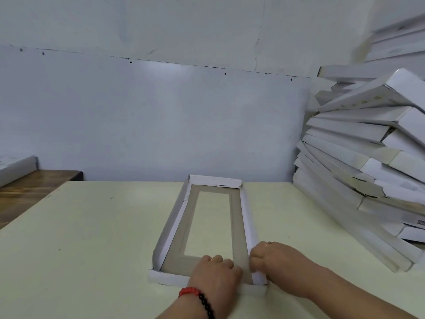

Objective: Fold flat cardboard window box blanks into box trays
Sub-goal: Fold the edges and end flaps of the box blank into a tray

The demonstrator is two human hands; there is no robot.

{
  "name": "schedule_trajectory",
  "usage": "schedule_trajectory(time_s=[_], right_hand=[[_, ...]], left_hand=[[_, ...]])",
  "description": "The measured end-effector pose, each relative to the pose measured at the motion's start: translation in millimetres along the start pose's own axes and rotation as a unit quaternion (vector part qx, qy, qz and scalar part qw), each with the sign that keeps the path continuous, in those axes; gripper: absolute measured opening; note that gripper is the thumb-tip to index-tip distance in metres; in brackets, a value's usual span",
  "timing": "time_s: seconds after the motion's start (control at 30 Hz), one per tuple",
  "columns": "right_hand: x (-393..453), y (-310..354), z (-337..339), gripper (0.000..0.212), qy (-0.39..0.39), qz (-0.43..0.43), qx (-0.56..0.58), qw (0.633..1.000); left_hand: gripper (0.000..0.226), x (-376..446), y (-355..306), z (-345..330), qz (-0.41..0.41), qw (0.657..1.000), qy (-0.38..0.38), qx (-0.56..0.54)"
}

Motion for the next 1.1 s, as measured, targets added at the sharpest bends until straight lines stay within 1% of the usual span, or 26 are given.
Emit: schedule_trajectory(time_s=[0.03, 0.1, 0.17, 0.2, 0.27, 0.3, 0.33, 0.4, 0.5, 0.6, 0.67, 0.77, 0.83, 0.93, 0.97, 1.0, 1.1], right_hand=[[2, 2, 0, 0.027, -0.008, 0.014, -0.014, 1.0], [6, 5, 3, 0.028, -0.012, 0.016, -0.054, 0.998], [8, 9, 5, 0.026, -0.002, 0.018, -0.041, 0.999], [10, 12, 6, 0.027, 0.01, 0.023, -0.018, 1.0], [18, 16, 3, 0.042, 0.005, 0.033, -0.004, 0.999], [23, 19, 2, 0.047, 0.011, 0.035, -0.006, 0.999], [27, 21, 2, 0.047, 0.025, 0.038, -0.012, 0.999], [34, 26, 4, 0.044, 0.057, 0.048, -0.027, 0.997], [44, 31, 11, 0.04, 0.109, 0.057, -0.048, 0.991], [46, 34, 13, 0.025, 0.122, 0.078, -0.058, 0.988], [42, 32, 10, 0.02, 0.116, 0.079, -0.043, 0.989], [32, 29, 5, 0.026, 0.079, 0.054, 0.011, 0.995], [26, 28, 2, 0.028, 0.059, 0.042, 0.015, 0.997], [16, 33, 5, 0.021, 0.053, 0.023, 0.031, 0.998], [12, 34, 4, 0.017, 0.027, 0.021, 0.02, 0.999], [10, 37, 4, 0.018, -0.004, 0.013, 0.0, 1.0], [7, 44, 4, 0.028, -0.072, -0.022, -0.024, 0.997]], left_hand=[[0.03, 1, 1, -4, -0.01, 1.0, 0.003, 0.006], [0.032, 0, 7, -8, -0.015, 1.0, 0.006, 0.01], [0.033, -2, 16, -10, -0.009, 1.0, 0.002, 0.006], [0.034, -4, 19, -11, -0.007, 1.0, 0.001, 0.003], [0.035, -10, 26, -10, -0.012, 1.0, -0.006, -0.008], [0.038, -12, 28, -9, -0.02, 1.0, -0.01, -0.011], [0.04, -14, 29, -9, -0.029, 0.999, -0.013, -0.013], [0.044, -17, 31, -11, -0.038, 0.999, -0.024, -0.017], [0.044, -20, 30, -14, -0.033, 0.999, -0.035, -0.022], [0.041, -20, 29, -13, -0.026, 0.999, -0.03, -0.02], [0.037, -21, 29, -13, -0.023, 0.999, -0.027, -0.02], [0.036, -20, 31, -15, -0.017, 0.999, -0.031, -0.023], [0.035, -20, 31, -15, -0.01, 0.999, -0.032, -0.025], [0.032, -21, 29, -14, -0.008, 0.999, -0.037, -0.026], [0.031, -21, 28, -14, -0.006, 0.999, -0.037, -0.025], [0.03, -21, 27, -15, -0.004, 0.999, -0.036, -0.024], [0.03, -19, 23, -13, 0.005, 1.0, -0.019, -0.019]])
Point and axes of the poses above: each hand's wrist, its own x-axis towards the middle knuckle, its own z-axis out of the back of the hand, y = z × x, the point moved 2 cm from there along x, towards the middle knuckle, and after that the axes turned 8 degrees about -z, right-handed, at the moved point
